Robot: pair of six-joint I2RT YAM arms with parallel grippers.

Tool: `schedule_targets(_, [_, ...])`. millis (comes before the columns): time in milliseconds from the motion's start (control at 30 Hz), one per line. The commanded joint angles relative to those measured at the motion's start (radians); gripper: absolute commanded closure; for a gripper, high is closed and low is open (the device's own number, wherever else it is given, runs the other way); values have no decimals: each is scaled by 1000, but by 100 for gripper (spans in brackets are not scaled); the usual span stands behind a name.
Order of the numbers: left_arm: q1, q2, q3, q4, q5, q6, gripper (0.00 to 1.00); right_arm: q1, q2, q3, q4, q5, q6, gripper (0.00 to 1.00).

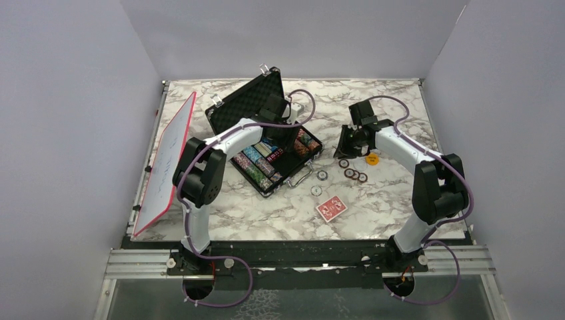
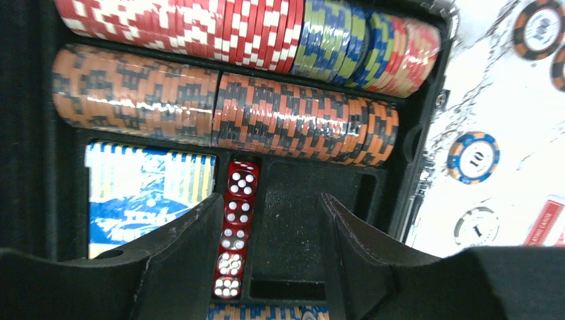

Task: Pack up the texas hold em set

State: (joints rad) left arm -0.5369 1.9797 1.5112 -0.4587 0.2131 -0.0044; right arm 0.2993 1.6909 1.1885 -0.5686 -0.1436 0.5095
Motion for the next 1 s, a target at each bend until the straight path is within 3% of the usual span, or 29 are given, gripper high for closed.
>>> schedule_targets(0, [-1, -132, 38, 20, -26, -50, 42, 20, 15, 24, -16, 22, -58, 72])
schedule_targets(167, [-5, -230, 43, 58, -18, -102, 37, 66, 10, 19, -84, 118, -53, 63])
schedule_targets(333, [-41, -357, -16, 137, -21, -144, 27, 112, -52, -51, -188, 207, 58, 46])
schedule_targets(533, [-89, -487, -107, 218, -80, -157, 12, 186, -196, -233, -216, 208, 370, 23])
schedule_targets(733, [-98, -602, -153, 220, -97, -168, 9, 254, -266, -302, -305, 224, 677, 7])
schedule_targets(967, [-100, -730, -284, 220, -70, -180, 9, 302, -226, -322, -340, 205, 1002, 2])
